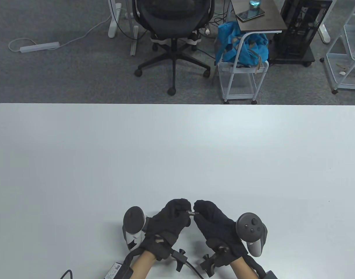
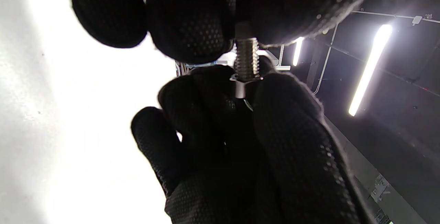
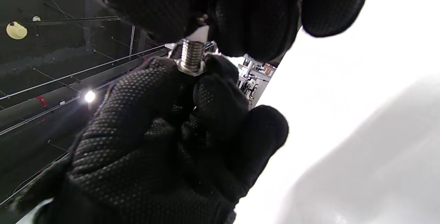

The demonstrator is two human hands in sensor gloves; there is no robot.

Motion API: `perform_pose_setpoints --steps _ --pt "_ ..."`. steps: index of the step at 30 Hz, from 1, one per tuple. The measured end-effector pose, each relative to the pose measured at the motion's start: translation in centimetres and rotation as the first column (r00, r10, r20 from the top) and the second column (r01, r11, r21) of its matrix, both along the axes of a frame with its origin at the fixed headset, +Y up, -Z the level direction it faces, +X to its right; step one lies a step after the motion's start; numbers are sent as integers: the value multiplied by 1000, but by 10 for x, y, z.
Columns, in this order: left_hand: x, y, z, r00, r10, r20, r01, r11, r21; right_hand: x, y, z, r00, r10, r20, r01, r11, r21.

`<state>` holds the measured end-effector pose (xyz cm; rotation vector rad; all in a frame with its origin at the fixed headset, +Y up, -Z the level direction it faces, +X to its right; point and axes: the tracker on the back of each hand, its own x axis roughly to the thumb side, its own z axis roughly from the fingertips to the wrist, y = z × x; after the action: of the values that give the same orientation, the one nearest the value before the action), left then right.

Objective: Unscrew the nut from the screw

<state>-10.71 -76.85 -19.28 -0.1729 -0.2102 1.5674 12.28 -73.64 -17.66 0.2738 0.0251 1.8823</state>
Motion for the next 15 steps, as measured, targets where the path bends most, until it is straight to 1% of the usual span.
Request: perform_pose_setpoints --steps 2,5,6,8,11,15 --pt "0 0 0 1000 2 -3 -2 1000 -3 0 0 0 1000 -19 -21 19 1000 -14" --pt "0 0 0 1000 1 -2 -1 1000 -2 0 -2 0 1000 -18 -10 18 1000 -19" --pt "0 0 0 1000 1 -1 -1 1000 -2 0 -4 0 1000 -8 -8 8 999 -35" --pt "0 0 0 1000 0 0 0 1000 0 1 -8 1 1000 3 23 -1 997 -73" --pt "0 0 0 1000 5 0 -5 1000 9 2 -10 0 999 -19 36 22 996 -87" --pt "0 1 -1 1000 15 10 -15 1000 19 0 -4 1 999 -25 33 27 999 -36"
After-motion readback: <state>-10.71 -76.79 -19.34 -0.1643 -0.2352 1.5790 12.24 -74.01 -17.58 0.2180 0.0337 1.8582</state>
